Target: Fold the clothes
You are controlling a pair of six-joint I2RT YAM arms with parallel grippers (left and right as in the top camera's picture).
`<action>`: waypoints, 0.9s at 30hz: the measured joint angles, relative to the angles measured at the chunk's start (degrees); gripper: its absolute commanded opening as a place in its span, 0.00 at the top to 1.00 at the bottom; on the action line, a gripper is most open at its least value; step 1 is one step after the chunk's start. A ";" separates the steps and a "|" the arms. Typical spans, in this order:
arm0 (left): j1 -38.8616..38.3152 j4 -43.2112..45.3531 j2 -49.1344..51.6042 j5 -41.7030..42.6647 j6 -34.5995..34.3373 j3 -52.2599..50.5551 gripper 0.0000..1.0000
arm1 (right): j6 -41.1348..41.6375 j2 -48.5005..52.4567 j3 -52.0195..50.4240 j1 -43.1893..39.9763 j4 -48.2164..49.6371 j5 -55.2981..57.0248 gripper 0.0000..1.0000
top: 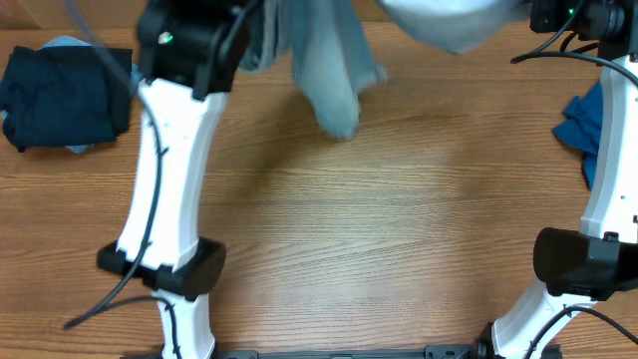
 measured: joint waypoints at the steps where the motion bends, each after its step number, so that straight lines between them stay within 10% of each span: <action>1: 0.00 -1.29 1.40 0.24 0.31 -0.02 0.96 | -0.04 0.00 0.00 0.00 -0.02 0.48 0.96; 27: -0.81 18.23 8.59 1.38 0.26 -0.79 0.96 | 1.31 0.00 0.00 -1.11 9.81 7.56 0.96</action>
